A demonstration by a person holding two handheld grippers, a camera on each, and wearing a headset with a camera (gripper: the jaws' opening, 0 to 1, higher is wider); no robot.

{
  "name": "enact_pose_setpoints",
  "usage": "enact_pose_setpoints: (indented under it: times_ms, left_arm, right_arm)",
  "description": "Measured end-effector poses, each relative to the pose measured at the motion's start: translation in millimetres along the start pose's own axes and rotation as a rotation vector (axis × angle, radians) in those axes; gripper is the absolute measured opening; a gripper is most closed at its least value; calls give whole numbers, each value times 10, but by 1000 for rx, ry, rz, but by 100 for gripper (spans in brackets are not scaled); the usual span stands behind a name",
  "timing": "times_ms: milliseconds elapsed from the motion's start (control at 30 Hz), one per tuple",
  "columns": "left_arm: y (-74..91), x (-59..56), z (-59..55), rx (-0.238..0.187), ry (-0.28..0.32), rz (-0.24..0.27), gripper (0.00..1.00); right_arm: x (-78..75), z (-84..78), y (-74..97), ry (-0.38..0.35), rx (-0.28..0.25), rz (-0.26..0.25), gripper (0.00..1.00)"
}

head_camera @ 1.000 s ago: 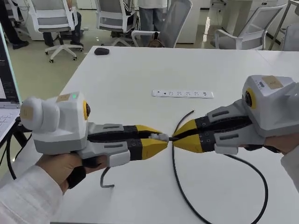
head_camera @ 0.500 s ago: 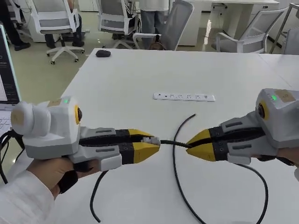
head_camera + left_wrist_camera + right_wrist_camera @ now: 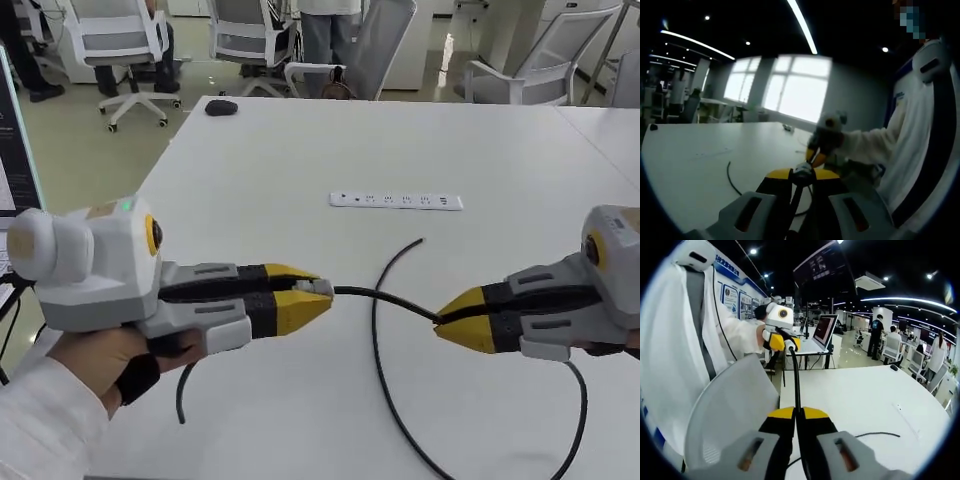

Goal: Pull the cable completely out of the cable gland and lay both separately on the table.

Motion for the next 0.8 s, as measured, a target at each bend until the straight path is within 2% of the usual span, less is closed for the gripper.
enact_pose_setpoints:
  times_ms: [333,600,800]
  left_arm:
    - [-17,7,-8,2,3,-2,16]
    - [-40,-16,13,-1,0,-10,16]
    - [-60,-41,51,-13,-5,-18,16]
  right_arm:
    - [-13,-96,47,-45,0,-21,4]
    - [-16,-107,48,-48,7,-31,6]
    - [-38,-16,35,-9,30,-60,19]
Point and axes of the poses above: the centre of the closed fingertips' face, and the gripper's own axes: y roughly backward along the fingers, x roughly to its left, z roughly out of its top, the point moved 6 cm from there along y, roughly backward along the fingers, and after that the axes turned 1 degree about -x, right-handed, at the moved point
